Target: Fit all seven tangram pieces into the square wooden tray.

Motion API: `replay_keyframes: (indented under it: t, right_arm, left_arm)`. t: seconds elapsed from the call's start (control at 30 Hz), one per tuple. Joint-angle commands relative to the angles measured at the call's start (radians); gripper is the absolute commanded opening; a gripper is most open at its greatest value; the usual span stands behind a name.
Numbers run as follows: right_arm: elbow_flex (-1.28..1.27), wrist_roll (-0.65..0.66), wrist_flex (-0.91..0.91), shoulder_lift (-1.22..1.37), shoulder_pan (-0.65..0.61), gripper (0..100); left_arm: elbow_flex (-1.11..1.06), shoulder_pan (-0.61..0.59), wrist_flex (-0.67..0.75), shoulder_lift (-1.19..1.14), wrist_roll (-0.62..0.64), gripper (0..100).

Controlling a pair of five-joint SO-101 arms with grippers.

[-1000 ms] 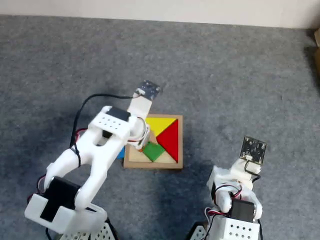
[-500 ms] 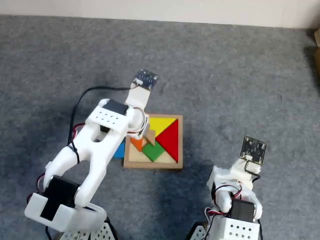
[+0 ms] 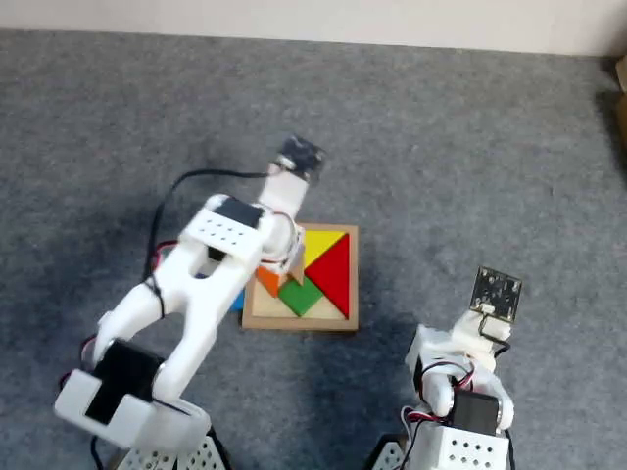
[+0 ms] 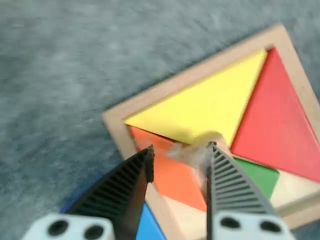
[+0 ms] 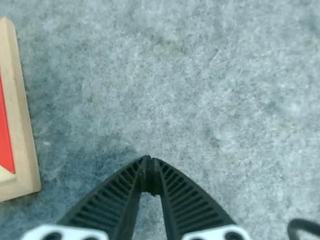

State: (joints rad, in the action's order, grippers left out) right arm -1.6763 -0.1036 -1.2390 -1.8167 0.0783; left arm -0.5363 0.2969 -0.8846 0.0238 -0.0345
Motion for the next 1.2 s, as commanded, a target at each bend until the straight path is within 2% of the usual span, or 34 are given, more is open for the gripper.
replay_keyframes:
  t: [0.0,0.17,0.53,0.93,1.17]
  right_arm:
    - [-0.088,-0.009,-0.007,-0.012,0.007,0.5]
    - [-0.088,-0.009,-0.007,-0.012,0.007,0.5]
    - [-0.088,-0.009,-0.007,-0.012,0.007,0.5]
    - [-0.088,-0.009,-0.007,-0.012,0.007,0.5]
    - [-0.088,-0.009,-0.007,-0.012,0.007,0.5]
  left_arm:
    - [0.050,0.036,0.009,-0.047,-0.041,18]
    - [0.096,0.028,-0.034,-0.096,-0.087,18]
    - [0.114,0.018,-0.127,-0.096,-0.302,17]
    - [0.113,-0.042,-0.137,-0.104,-0.519,17]
    - [0.122,-0.030,-0.135,-0.094,-0.531,17]
